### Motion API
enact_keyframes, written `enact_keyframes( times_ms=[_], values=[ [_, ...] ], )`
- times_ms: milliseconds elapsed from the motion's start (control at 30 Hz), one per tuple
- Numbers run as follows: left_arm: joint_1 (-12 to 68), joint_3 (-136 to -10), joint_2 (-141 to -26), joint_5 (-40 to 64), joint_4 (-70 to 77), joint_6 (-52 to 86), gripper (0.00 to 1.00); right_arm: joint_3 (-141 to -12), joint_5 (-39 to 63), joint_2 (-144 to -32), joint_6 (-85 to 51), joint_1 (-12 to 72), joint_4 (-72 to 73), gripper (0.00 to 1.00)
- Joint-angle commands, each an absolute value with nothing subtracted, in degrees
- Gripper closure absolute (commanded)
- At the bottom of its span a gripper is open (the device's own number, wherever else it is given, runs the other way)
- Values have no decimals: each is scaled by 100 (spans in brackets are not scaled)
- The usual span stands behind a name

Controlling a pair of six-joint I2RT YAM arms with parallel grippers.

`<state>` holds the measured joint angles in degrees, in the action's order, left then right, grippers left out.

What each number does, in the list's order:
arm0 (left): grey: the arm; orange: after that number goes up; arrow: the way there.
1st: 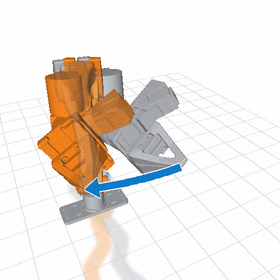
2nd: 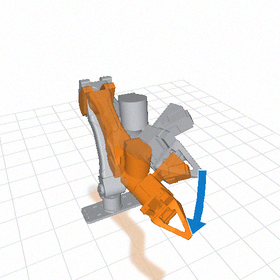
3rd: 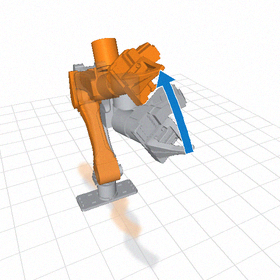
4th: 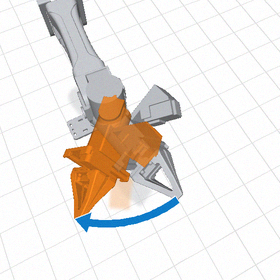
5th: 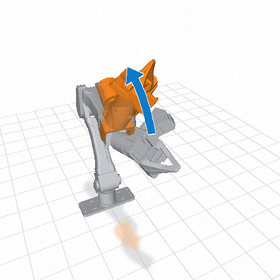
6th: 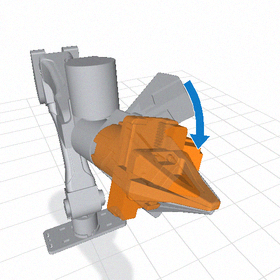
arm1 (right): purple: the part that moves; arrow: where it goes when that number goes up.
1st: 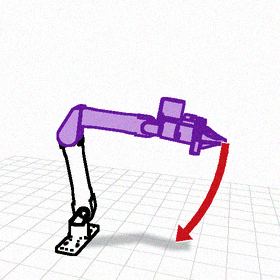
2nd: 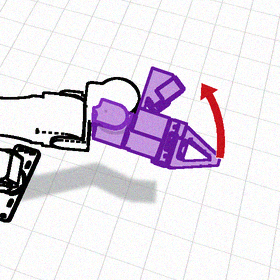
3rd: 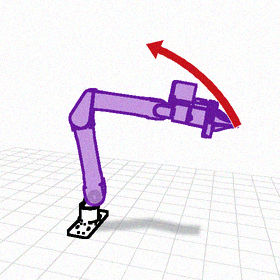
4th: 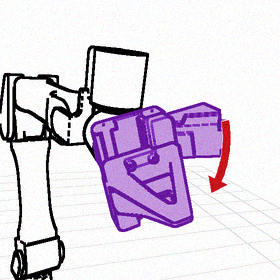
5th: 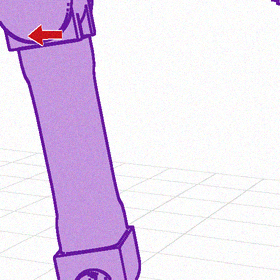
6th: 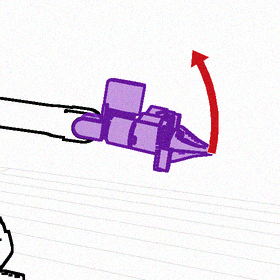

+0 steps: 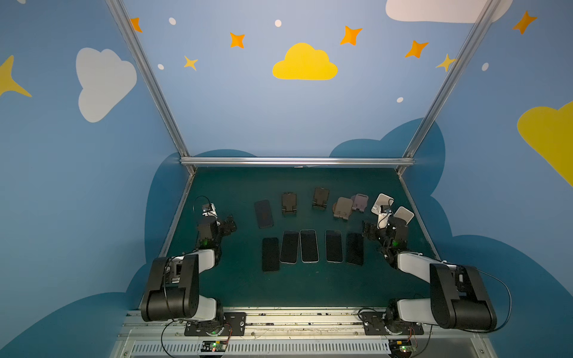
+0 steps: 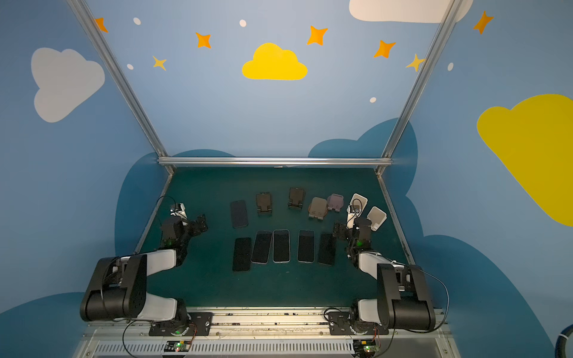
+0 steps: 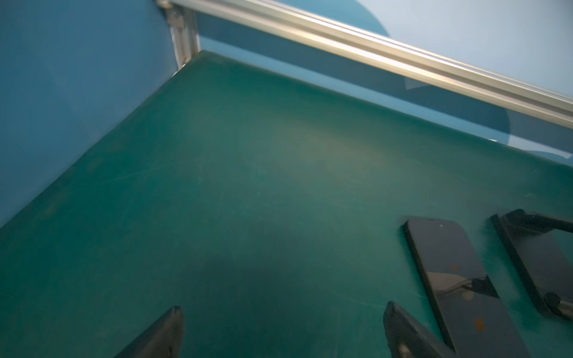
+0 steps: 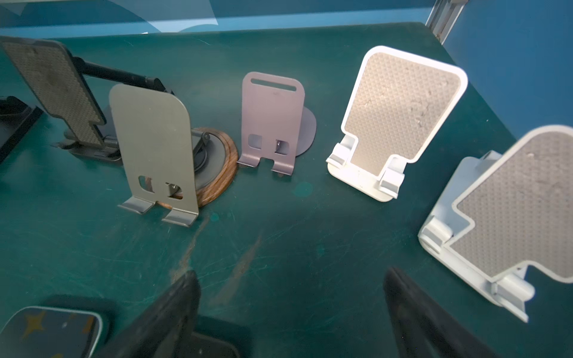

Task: Remove the phone from the phone stand
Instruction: Reset both arms

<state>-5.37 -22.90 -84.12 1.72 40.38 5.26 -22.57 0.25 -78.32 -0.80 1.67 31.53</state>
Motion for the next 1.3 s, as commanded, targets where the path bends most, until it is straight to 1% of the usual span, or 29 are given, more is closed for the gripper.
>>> enact_keyframes(
  times_ms=[0, 100, 133, 1267],
  values=[
    [-426, -2284, -8918, 620, 4833, 313, 0, -2653, 75, -8053, -267, 134, 2946, 7],
    [-385, -2479, -8705, 494, 4091, 203, 0, -3178, 194, -8348, -242, 112, 2283, 7],
    [-370, -2459, -8733, 467, 4178, 210, 0, -3217, 142, -8336, -262, 143, 2190, 7],
    [-343, -2462, -8710, 418, 4148, 193, 0, -3184, -105, -8332, -217, 265, 2254, 7]
  ],
)
